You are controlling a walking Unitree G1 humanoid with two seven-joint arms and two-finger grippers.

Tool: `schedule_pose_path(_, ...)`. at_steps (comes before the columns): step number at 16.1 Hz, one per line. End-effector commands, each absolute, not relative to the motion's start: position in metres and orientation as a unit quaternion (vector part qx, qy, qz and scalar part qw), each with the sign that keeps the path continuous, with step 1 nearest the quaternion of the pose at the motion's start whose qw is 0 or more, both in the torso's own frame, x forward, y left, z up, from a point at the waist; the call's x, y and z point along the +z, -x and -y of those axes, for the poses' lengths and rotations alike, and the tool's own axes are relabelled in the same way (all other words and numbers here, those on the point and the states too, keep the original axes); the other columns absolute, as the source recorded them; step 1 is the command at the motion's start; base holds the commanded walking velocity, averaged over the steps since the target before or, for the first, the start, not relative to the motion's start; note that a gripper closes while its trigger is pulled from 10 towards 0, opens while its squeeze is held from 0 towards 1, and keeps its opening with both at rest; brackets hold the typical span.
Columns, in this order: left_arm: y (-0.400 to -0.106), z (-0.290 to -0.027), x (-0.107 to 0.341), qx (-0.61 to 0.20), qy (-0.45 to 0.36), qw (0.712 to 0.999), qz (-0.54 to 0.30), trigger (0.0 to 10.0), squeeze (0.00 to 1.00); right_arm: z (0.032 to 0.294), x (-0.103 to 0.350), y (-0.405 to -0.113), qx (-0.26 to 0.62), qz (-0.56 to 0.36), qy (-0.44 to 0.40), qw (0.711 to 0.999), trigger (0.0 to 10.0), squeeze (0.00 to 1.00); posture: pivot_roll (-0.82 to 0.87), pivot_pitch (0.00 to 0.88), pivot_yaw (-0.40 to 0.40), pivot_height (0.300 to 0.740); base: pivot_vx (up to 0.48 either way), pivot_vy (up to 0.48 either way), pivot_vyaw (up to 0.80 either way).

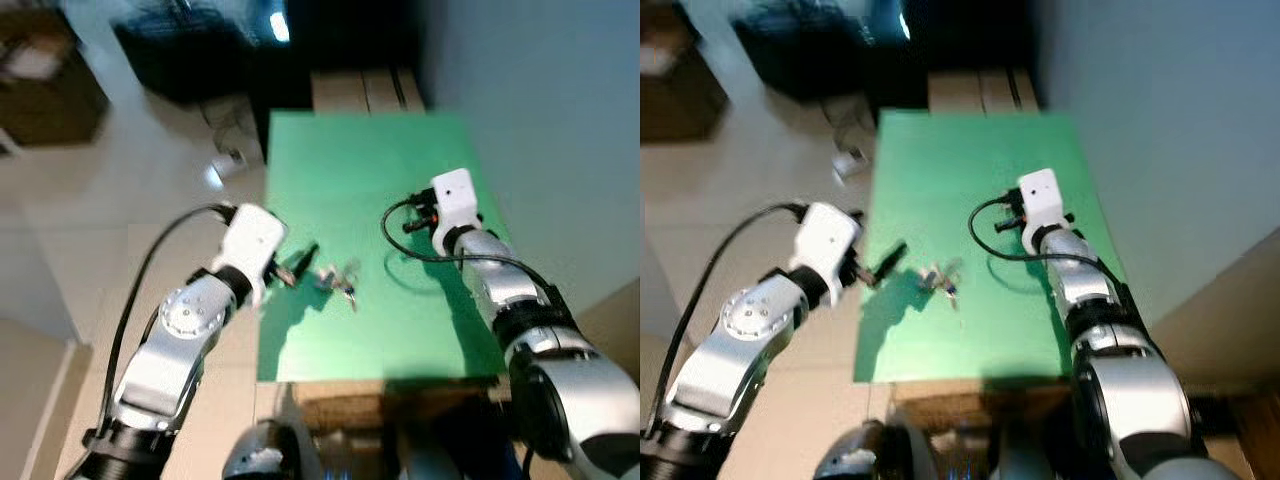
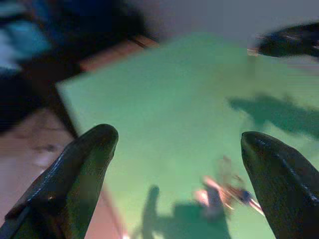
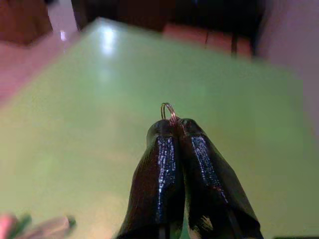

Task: Hang keys on a hook

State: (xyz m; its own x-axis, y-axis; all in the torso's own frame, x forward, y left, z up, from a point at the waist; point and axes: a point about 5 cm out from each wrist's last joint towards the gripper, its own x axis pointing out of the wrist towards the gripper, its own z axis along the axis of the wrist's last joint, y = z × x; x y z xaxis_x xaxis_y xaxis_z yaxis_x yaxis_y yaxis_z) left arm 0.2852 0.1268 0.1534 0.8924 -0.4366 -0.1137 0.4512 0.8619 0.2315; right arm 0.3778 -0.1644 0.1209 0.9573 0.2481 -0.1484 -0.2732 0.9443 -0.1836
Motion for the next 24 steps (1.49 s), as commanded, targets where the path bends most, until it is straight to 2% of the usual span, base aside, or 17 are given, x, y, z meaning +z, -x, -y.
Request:
schedule_pose_path(1,-0.289,-0.134,0.155,-0.197,-0.122,0.973,-0.018,10.0,0.0,0.168,0.122,-0.375,0.118,-0.039,0.093,0.988,0.0,0.0,-0.07,0.0,0.063,0.718,0.0,0.0,0.0)
schedule_pose_path(6,-0.296,-0.133,0.161,-0.158,-0.097,0.982,0.032,10.0,0.0,0.174,0.133,-0.353,0.065,0.057,0.09,0.992,0.0,0.0,-0.08,0.0,0.069,0.718,0.0,0.0,0.0)
schedule_pose_path(11,-0.292,-0.132,0.16,-0.149,-0.072,0.985,0.043,10.0,0.0,0.161,0.147,-0.318,0.07,0.132,0.059,0.987,0.0,0.0,-0.1,0.0,0.072,0.718,0.0,0.0,0.0)
schedule_pose_path(12,-0.291,-0.132,0.159,-0.147,-0.067,0.986,0.045,10.0,0.0,0.157,0.153,-0.311,0.082,0.148,0.05,0.984,0.6,0.0,-0.1,0.0,0.066,0.718,0.0,0.0,0.0)
schedule_pose_path(13,-0.29,-0.132,0.16,-0.147,-0.069,0.986,0.049,10.0,0.0,0.154,0.157,-0.307,0.09,0.155,0.049,0.983,4.0,0.0,-0.1,0.0,0.06,0.718,0.0,0.0,0.0)
schedule_pose_path(14,-0.287,-0.131,0.161,-0.15,-0.079,0.984,0.061,10.0,0.0,0.148,0.164,-0.297,0.105,0.164,0.026,0.98,8.9,0.0,-0.1,0.0,0.056,0.718,0.0,0.0,0.0)
schedule_pose_path(15,-0.284,-0.131,0.164,-0.142,-0.077,0.984,0.075,10.0,0.0,0.145,0.17,-0.291,0.121,0.174,0.029,0.977,10.0,0.0,-0.1,0.0,0.047,0.718,0.0,0.0,0.0)
schedule_pose_path(17,-0.281,-0.132,0.167,-0.132,-0.076,0.984,0.096,10.0,0.0,0.14,0.178,-0.283,0.135,0.185,0.023,0.973,10.0,0.0,-0.1,0.0,0.038,0.718,0.0,0.0,0.0)
schedule_pose_path(21,-0.283,-0.131,0.172,-0.128,-0.076,0.982,0.112,10.0,0.0,0.133,0.187,-0.281,0.147,0.19,0.005,0.971,10.0,0.0,-0.09,0.0,0.031,0.718,0.0,0.0,0.8)
schedule_pose_path(24,-0.285,-0.134,0.171,-0.107,-0.11,0.981,0.115,10.0,0.0,0.131,0.187,-0.282,0.151,0.176,-0.006,0.973,10.0,0.0,-0.07,0.0,0.012,0.718,0.0,0.0,0.8)
